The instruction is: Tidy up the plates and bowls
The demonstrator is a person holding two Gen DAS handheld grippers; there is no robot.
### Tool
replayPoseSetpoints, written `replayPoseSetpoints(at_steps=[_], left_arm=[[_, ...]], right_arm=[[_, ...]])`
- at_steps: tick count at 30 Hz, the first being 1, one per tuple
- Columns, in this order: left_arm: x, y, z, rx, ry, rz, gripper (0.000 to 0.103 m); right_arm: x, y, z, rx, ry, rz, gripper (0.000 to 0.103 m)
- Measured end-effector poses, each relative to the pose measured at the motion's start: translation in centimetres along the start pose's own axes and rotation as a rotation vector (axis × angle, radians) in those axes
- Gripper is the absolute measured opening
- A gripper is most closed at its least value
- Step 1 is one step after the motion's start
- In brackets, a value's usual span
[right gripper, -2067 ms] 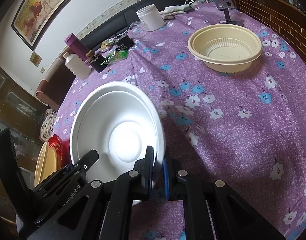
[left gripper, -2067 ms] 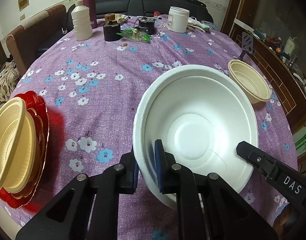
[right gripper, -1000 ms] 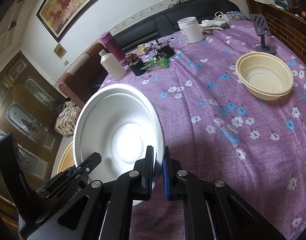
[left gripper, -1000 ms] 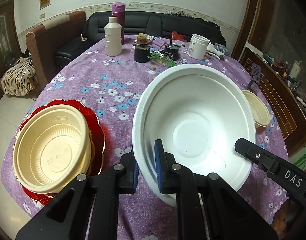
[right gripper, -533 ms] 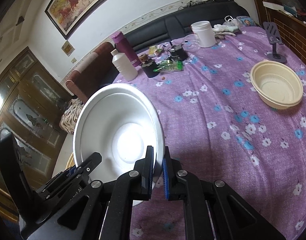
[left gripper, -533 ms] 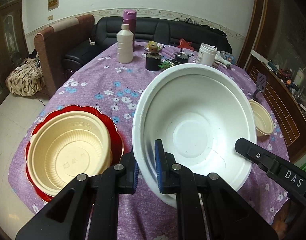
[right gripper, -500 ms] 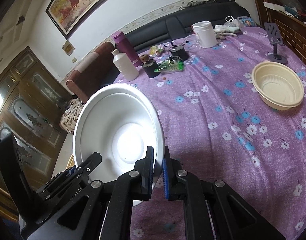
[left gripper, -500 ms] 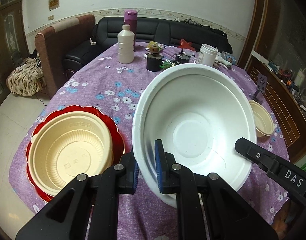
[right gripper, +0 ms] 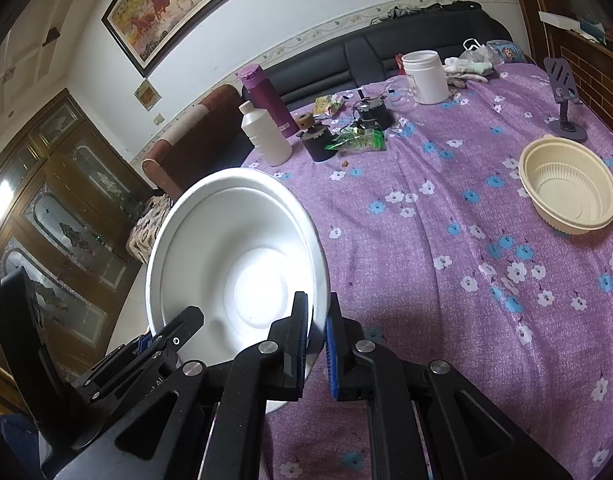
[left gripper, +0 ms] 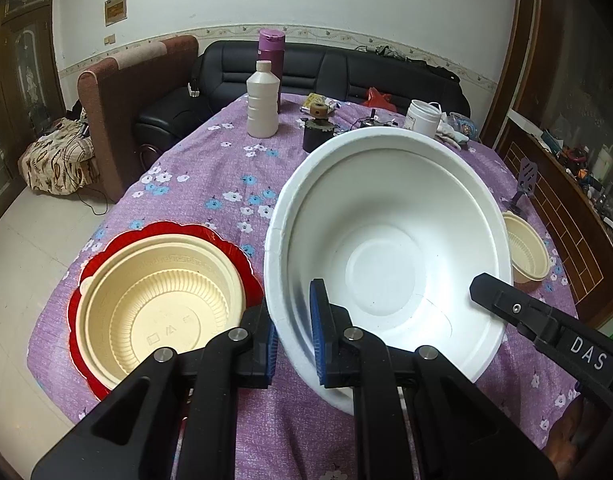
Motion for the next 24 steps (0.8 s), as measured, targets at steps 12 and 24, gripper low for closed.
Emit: replayPoseSetpoints(at_steps=[12,24], left_arm=[[2.3,-0.8,-1.8,0.024,-0.031,0.051,0.012],[6.5,-3.5,-6.8,0.089,-0.080,0.127,0.012]], right_arm=[[0.3,-0.9,-2.8,0.048,-0.033,0.015,0.008],[1.3,-3.0,-10.3,0.176,-0.109,0.045,0.008]])
Point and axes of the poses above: each gripper's, at about its wrist camera, not at the fingertips, and x roughly against the way its jaws point, z to its right, y to its underside, the point moved 4 cm from there along -x, roughly the way its jaws point, and after that the axes turned 8 degrees about y, right-handed, at the moved point
